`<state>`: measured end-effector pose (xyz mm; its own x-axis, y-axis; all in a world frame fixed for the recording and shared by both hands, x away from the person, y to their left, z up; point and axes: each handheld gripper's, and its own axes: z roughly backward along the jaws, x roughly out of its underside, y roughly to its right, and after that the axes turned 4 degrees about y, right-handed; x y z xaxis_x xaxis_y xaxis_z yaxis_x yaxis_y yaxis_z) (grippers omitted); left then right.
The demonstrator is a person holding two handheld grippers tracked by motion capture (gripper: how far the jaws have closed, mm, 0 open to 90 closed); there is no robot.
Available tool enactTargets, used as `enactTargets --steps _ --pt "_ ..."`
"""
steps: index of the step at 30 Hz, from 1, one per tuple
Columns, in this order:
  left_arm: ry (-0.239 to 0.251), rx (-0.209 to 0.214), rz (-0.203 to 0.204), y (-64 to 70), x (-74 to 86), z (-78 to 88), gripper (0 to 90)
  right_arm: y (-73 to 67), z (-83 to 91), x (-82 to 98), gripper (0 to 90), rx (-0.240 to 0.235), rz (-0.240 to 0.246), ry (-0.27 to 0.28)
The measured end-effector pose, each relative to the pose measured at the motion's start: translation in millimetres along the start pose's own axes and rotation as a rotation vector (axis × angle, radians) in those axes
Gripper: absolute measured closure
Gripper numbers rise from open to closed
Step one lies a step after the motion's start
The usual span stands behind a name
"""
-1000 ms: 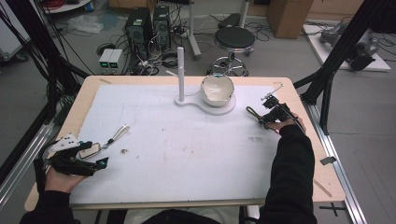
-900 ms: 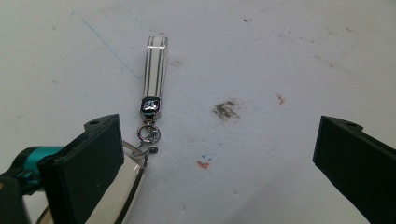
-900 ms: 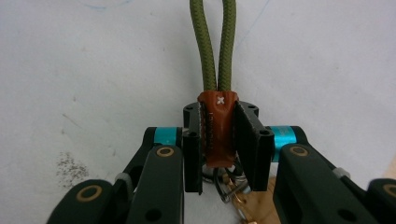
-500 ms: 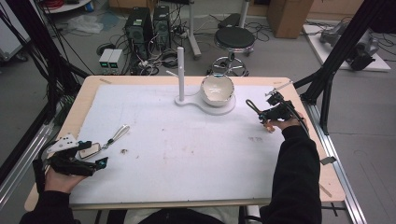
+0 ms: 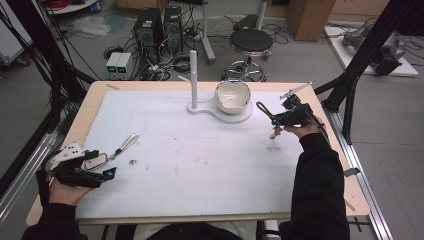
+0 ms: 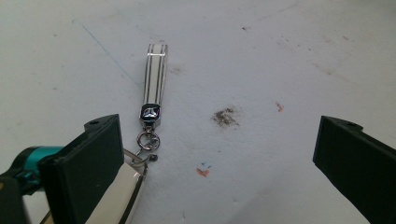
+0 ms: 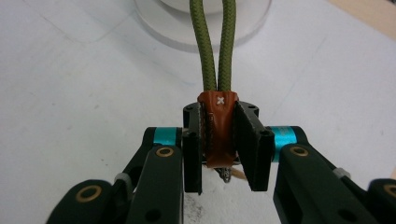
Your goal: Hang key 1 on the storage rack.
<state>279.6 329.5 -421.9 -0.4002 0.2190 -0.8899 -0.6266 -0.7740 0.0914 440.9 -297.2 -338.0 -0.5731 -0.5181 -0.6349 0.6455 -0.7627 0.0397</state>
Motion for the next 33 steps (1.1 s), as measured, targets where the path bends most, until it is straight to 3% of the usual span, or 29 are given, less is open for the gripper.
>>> enactTargets --steps 19,33 --pt "-0.002 0.007 -0.004 0.5 -0.2 -1.5 2.3 -46.4 9.0 -59.5 72.9 -0.04 0.159 0.05" --pt "0.0 0.005 -0.002 0.4 -0.3 -2.0 2.3 -58.5 5.4 -88.5 72.8 -0.053 0.198 0.061"
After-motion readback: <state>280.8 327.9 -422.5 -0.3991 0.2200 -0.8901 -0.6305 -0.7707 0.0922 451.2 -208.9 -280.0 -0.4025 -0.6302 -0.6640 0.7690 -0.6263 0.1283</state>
